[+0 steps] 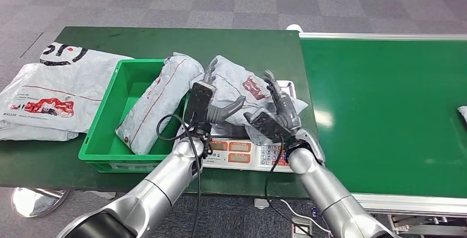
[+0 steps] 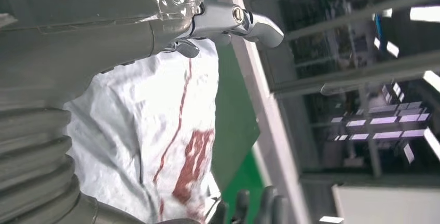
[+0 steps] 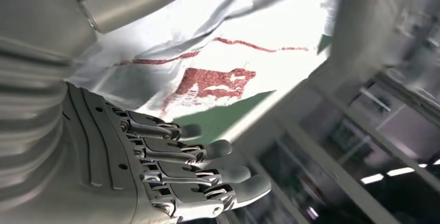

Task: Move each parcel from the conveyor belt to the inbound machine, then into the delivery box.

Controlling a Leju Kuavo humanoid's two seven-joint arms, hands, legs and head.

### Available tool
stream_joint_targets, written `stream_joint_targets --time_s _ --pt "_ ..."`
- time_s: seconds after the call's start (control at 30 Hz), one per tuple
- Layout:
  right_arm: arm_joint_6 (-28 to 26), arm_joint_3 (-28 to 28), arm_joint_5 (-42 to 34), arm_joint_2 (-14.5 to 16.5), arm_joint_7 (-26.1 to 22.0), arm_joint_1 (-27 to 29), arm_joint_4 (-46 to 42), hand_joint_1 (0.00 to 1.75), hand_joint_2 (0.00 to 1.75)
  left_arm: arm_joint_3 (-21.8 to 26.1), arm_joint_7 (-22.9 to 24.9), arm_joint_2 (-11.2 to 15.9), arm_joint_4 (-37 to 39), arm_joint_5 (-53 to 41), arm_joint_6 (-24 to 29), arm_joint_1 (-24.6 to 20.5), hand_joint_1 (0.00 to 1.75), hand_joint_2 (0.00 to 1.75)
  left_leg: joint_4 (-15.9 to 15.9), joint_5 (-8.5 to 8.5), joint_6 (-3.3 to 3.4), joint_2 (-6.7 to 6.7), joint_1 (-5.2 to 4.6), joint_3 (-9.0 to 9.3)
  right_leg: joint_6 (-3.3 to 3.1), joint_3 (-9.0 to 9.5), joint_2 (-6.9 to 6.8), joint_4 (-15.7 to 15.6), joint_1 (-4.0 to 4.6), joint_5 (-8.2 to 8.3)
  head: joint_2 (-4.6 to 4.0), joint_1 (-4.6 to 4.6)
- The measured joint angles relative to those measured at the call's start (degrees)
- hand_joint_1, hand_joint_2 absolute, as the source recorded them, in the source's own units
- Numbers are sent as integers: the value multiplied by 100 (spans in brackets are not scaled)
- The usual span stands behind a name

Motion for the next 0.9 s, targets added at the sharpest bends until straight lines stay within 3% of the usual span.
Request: stream_joint_targets --time_s 0.2,0.27,0.4,0.53,0.7,0.83,0.9 --pt "535 -669 -1760 -84 -478 179 -293 0 175 -357 594 104 140 -437 -394 -267 0 175 1 1 0 -3 0 0 0 2 -3 0 0 1 0 0" --pt "405 -917 -2203 -144 -602 180 -325 0 175 -491 801 160 202 -665 -544 -365 0 175 1 1 0 -3 -1 0 0 2 -3 0 -1 1 0 0" --pt "-643 -1301 -2052 -371 -706 -5 -22 0 0 -800 1224 212 301 -1188 -835 -521 0 175 2 1 1 -4 -6 -1 2 4 -4 0 -5 2 0 0" --pt "-1192 -1555 -1954 -606 -988 -422 877 0 0 -1190 1720 221 395 -1797 -1018 -614 0 175 3 1 2 -3 -10 0 6 5 -3 0 -8 5 0 0" --pt "-1273 -1768 -2044 -742 -1219 -802 1631 0 0 -1829 2147 220 519 -2911 -1305 -732 0 175 3 1 2 -3 -9 4 5 4 -3 0 -7 5 0 0" --pt "-1211 -1864 -2084 -814 -1192 -856 1693 0 175 -2383 2260 211 587 -3346 -1520 -777 0 175 2 1 1 -2 -8 3 5 4 -2 1 -6 5 0 0" --pt "-1189 -1881 -2090 -854 -1163 -865 1702 0 175 -2546 2271 206 616 -3492 -1683 -810 0 175 2 1 1 -2 -8 3 5 4 -2 1 -6 4 0 0"
